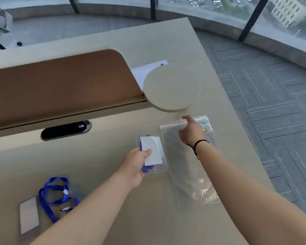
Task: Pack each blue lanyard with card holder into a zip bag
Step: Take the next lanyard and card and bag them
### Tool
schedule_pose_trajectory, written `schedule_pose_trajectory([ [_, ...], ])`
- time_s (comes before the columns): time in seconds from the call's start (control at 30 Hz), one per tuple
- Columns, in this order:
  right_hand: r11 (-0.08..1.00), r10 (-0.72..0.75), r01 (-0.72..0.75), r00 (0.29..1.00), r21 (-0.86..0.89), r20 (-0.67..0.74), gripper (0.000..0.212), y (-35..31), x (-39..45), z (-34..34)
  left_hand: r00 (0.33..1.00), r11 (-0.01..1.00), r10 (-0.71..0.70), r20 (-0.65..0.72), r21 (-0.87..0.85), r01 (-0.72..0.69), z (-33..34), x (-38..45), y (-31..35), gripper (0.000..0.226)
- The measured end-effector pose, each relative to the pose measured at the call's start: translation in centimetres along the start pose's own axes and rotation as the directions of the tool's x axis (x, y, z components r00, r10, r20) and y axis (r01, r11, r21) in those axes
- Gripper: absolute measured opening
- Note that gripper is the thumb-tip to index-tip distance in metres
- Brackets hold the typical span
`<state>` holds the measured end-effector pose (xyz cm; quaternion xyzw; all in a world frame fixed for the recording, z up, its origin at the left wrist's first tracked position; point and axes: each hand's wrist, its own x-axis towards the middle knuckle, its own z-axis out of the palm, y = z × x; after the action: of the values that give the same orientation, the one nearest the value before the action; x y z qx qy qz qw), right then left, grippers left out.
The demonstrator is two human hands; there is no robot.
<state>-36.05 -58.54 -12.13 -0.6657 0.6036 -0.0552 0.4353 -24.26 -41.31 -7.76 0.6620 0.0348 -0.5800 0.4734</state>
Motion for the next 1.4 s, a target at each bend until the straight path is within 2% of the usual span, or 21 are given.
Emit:
schedule_pose_trajectory([
  [0.13, 0.979, -0.067, 0.073, 0.997, -0.189, 0.036, 0.059, 0.3, 2.4, -0.7, 0.999, 1.0, -0.003, 0.044, -0.022, 0.004, 1.3, 1.6, 0.3, 0.028],
  [0.27, 0.943, -0.112, 0.121, 0.993, -0.309, 0.048, 0.038, 0.4, 3.3, -1.6, 0.997, 0.996, 0.004, 0.082, -0.087, 0.003, 2.3, 2.8, 0.8, 0.033],
  [0.4, 0.929, -0.227, 0.228, 0.973, -0.291, 0.037, 0.022, 1.2, 3.5, -1.3, 0.997, 0.992, 0.013, 0.074, -0.125, -0.004, 2.3, 3.3, 0.8, 0.033],
  [0.53, 0.921, -0.288, 0.282, 0.958, -0.269, 0.018, 0.017, 1.6, 3.4, -1.1, 0.997, 0.984, 0.018, 0.073, -0.178, -0.005, 1.9, 2.9, 0.8, 0.038],
  [0.73, 0.898, -0.245, 0.253, 0.967, -0.359, 0.068, 0.019, 1.7, 3.7, -1.5, 0.997, 0.981, 0.026, 0.068, -0.193, -0.013, 0.5, 1.4, 0.5, 0.039],
  [0.97, 0.884, -0.249, 0.241, 0.968, -0.401, 0.034, 0.011, 1.4, 2.6, -1.2, 0.999, 0.975, 0.035, 0.015, -0.219, -0.031, -1.7, 0.6, -0.1, 0.04],
  [1.13, 0.865, -0.242, 0.24, 0.969, -0.44, 0.054, 0.032, 1.5, 2.5, -1.7, 0.998, 0.973, 0.055, 0.026, -0.224, -0.047, -1.9, -0.2, -0.4, 0.04],
  [1.27, 0.854, -0.223, 0.209, 0.974, -0.477, 0.028, 0.023, 1.3, 3.3, -1.7, 0.998, 0.972, 0.059, 0.023, -0.228, -0.052, -2.5, -0.6, -0.8, 0.037],
  [1.4, 0.856, -0.208, 0.19, 0.978, -0.48, 0.016, 0.022, 1.4, 2.8, -1.3, 0.998, 0.972, 0.056, 0.002, -0.23, -0.054, -2.9, -0.5, -0.8, 0.036],
])
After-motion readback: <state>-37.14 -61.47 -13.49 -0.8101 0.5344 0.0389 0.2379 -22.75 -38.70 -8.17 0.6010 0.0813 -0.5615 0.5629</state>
